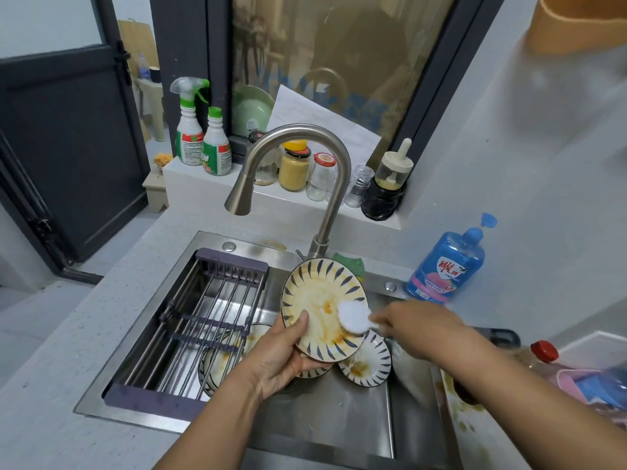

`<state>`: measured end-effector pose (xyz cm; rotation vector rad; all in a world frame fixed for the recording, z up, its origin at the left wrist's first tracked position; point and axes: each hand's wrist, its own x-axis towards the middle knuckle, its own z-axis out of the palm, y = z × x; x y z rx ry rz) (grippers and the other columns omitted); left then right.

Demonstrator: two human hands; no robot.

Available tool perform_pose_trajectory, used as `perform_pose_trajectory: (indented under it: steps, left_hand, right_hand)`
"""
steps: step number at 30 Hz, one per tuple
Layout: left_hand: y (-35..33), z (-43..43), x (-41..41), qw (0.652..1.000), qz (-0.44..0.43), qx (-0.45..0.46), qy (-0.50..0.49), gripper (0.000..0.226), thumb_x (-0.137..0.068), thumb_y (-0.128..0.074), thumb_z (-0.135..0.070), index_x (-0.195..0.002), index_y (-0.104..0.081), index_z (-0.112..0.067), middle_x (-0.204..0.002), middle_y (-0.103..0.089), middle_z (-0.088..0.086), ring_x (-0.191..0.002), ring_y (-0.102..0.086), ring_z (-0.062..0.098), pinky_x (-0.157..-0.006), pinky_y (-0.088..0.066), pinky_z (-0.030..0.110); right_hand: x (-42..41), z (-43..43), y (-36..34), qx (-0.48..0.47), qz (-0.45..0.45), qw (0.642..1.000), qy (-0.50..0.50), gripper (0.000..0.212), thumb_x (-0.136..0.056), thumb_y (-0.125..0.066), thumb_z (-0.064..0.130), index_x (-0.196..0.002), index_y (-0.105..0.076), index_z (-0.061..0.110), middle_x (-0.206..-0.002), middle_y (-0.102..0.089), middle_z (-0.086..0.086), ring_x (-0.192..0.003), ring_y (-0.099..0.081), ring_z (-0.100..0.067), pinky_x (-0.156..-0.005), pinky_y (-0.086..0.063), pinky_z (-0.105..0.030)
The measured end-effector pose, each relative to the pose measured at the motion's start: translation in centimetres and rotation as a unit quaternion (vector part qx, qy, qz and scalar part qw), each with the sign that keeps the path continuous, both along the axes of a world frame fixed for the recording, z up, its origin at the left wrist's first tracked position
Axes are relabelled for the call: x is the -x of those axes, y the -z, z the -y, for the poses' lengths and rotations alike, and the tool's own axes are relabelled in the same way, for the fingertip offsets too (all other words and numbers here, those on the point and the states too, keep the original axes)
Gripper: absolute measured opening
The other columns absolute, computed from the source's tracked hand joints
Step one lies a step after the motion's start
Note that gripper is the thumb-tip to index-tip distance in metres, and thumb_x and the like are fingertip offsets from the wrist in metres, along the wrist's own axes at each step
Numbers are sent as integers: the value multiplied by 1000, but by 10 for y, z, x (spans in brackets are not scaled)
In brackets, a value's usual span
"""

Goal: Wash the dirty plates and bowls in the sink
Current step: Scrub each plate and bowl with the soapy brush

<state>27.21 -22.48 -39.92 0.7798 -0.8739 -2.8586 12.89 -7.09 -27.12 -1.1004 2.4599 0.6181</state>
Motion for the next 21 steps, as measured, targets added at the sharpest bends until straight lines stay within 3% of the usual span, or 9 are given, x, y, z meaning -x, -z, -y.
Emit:
perform_pose_trajectory:
  steps: [2, 5, 7, 9, 12, 15, 18, 21]
  left_hand:
    - [3, 0, 5, 1000, 5, 11, -10, 64, -92, -58, -39, -147, -42, -11, -132, -66, 21, -116, -66, 44, -93, -49, 73]
    - [5, -6, 9, 1000, 6, 2, -19, 66, -98, -40, -58, -144, -49, -11, -131, -67, 20, -117, -67, 41, -103, -45, 68]
    - [6, -6, 10, 1000, 2, -4, -11, 74, -97, -29, -67, -141, -54, -13, -131, -68, 19, -119, -66, 40, -110, -39, 66]
    - [7, -2, 8, 1000, -2, 3, -16, 75, -96, -29, -68, -142, -53, -14, -131, -68, 18, -120, -65, 40, -108, -40, 69]
    - [5, 4, 3, 1000, 6, 13, -19, 58, -102, -39, -53, -143, -49, -13, -130, -68, 18, -116, -67, 41, -94, -50, 70]
    - [1, 0, -1, 999, 16, 33, 13, 37, -104, -53, -14, -141, -46, -10, -129, -67, 23, -110, -69, 43, -81, -57, 68]
    - [-1, -4, -1, 997, 18, 48, 51, 49, -94, -45, 20, -134, -48, -8, -128, -66, 26, -106, -70, 46, -76, -56, 69]
    - [-2, -7, -1, 993, 1, 57, 104, 60, -88, -40, 27, -138, -49, -5, -127, -68, 24, -110, -68, 46, -78, -58, 66]
  right_hand:
    - [-10, 0, 6, 26, 93, 995, 11, 39, -106, -45, 36, -144, -52, 43, -151, -51, 7, -135, -51, -21, -108, -43, -36]
    - [-30, 11, 14, 95, 192, 977, 18, 40, -107, -47, 38, -146, -54, 34, -153, -49, 8, -140, -44, -15, -112, -32, -25]
    - [-36, 16, 18, 121, 214, 969, 32, 39, -106, -48, 37, -145, -55, 34, -152, -51, 6, -139, -45, -16, -113, -33, -24]
    - [-35, 14, 18, 90, 192, 977, 29, 39, -107, -47, 34, -145, -54, 35, -152, -51, 5, -138, -47, -18, -111, -36, -27]
    - [-25, 4, 13, 25, 51, 998, 28, 45, -105, -45, 24, -146, -48, 44, -149, -53, 3, -131, -55, -25, -103, -45, -38]
    - [-16, 2, 10, 14, -72, 997, 32, 57, -101, -49, 13, -148, -41, 44, -142, -56, -1, -124, -59, -26, -94, -50, -38]
    - [-9, 5, 12, 70, -126, 989, -7, 63, -101, -50, 12, -150, -32, 46, -136, -57, -6, -115, -64, -28, -85, -55, -38]
    - [-6, 10, 18, 136, -105, 982, -78, 60, -105, -48, 24, -152, -23, 53, -124, -57, -4, -107, -64, -31, -78, -53, -39]
